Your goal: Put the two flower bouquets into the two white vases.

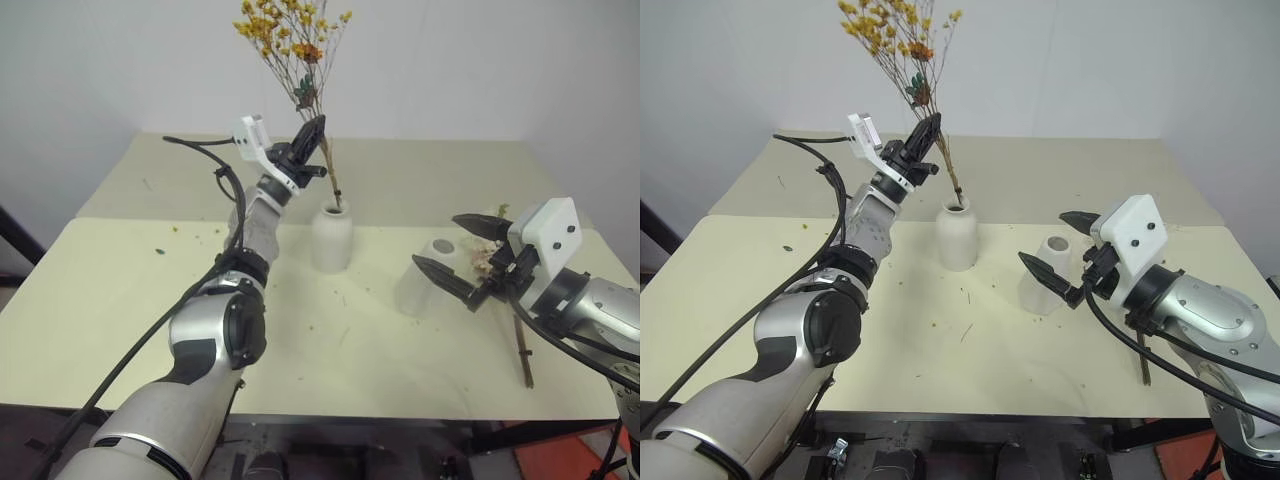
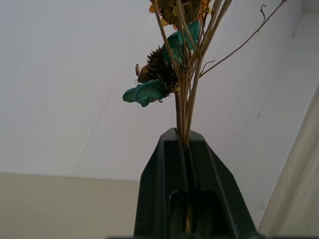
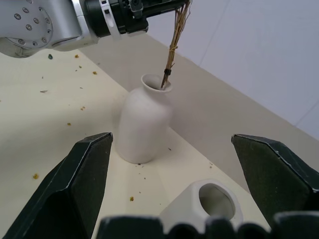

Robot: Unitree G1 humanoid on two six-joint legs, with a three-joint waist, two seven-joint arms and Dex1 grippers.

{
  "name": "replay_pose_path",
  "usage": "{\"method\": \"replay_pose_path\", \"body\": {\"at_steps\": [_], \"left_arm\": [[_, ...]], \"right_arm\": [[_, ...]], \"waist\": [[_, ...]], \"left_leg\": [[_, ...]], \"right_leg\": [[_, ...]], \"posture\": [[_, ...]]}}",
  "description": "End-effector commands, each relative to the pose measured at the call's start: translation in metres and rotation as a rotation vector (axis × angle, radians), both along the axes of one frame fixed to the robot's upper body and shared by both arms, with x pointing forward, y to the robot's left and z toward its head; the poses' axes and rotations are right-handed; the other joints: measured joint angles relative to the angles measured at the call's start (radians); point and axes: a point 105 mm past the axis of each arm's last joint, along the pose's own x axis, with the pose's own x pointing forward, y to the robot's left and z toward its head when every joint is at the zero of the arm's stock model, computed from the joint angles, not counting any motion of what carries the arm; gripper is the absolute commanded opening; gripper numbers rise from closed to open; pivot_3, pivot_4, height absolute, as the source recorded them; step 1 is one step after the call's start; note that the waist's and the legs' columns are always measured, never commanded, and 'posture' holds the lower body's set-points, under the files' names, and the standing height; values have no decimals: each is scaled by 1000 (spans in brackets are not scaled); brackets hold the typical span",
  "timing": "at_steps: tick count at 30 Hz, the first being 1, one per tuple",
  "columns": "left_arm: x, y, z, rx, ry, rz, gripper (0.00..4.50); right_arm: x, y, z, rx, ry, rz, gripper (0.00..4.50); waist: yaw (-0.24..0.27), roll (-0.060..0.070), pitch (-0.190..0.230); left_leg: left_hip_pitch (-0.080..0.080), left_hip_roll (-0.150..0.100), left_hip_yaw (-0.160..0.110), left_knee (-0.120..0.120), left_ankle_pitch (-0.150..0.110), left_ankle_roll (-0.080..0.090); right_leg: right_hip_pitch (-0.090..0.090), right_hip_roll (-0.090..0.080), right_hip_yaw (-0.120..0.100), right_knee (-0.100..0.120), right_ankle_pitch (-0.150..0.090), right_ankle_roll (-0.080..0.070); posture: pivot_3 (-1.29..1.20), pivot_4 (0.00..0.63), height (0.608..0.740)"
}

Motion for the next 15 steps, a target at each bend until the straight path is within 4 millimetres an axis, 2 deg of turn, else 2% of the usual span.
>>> {"method": "replay_pose_path", "body": {"at_steps": [1,15], "left_arm": [[-1,-2,-3,62,-25,18,44],[-9,-23,-19,234,-85,-21,44]], "right_arm": [[-1,0,10,-7,-57,-11,4500],[0,-1,6,-9,-39,-46,4500]], "waist": [[0,0,0],[1,0,0]], "left_leg": [[0,0,0,0,0,0],[0,0,0,0,0,0]], "right_leg": [[0,0,0,0,0,0],[0,0,0,0,0,0]], "posture": [[0,150,740],[0,150,740]]}}
